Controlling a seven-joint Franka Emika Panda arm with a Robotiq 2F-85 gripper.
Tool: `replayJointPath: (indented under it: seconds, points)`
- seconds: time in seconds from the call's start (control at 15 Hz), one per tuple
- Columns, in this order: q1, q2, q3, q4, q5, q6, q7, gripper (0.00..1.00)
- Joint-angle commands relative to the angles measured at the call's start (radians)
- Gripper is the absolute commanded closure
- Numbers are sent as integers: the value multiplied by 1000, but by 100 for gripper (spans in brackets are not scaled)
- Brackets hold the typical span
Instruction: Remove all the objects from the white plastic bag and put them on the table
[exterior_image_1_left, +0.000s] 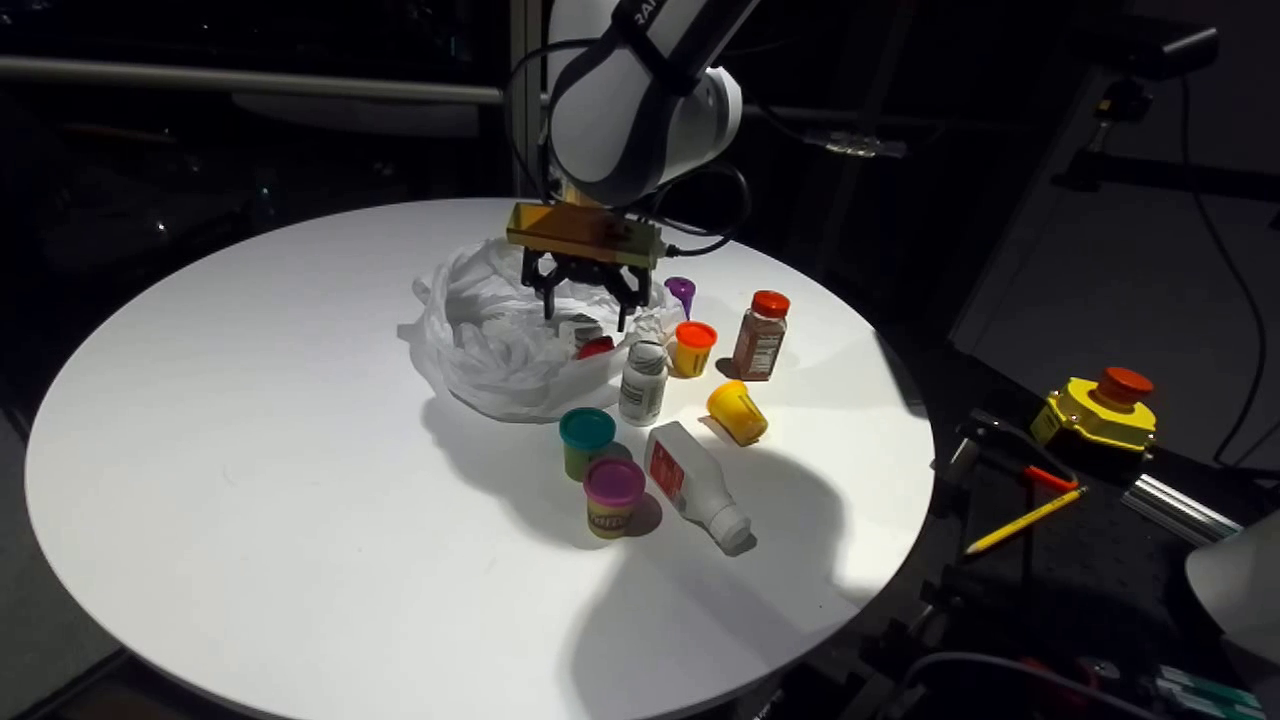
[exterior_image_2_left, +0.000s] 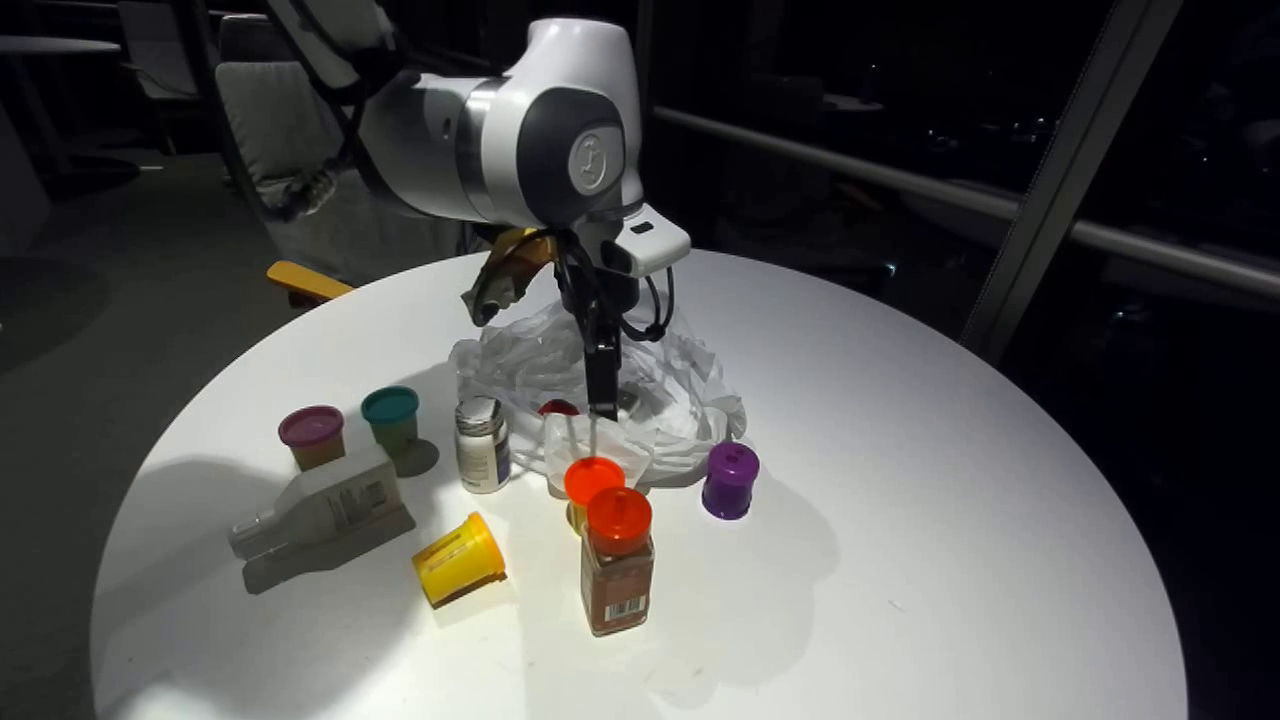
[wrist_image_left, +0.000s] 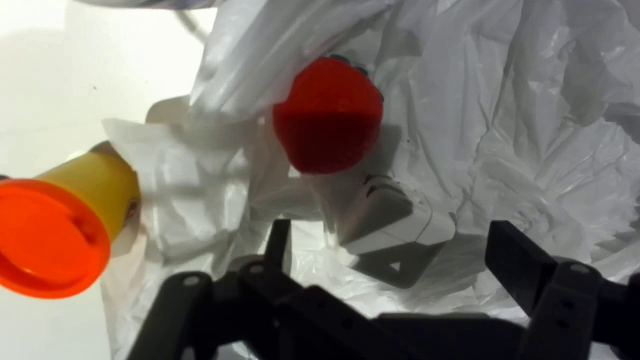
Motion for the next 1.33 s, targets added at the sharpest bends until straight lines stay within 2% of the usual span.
replayJointPath:
  seconds: [0.0,0.07,0.13,0.2,0.27,0.47,0.6,1.0,1.27]
  points:
    - [-30,-1,18,11,-4,25,3,0]
    - [-41,1,29,16,2,18,-8,15]
    - [-50,2,39,18,6,12,-18,21]
    - [-61,4,52,21,12,9,-27,23]
    - [-73,4,68,22,17,6,-39,40]
    - [-94,0,94,17,23,8,-58,55]
    - [-92,-15,89,7,17,15,-51,71]
    - [-27,-109,8,-50,-50,15,-2,73]
    - [39,-246,-48,-135,-140,12,41,73]
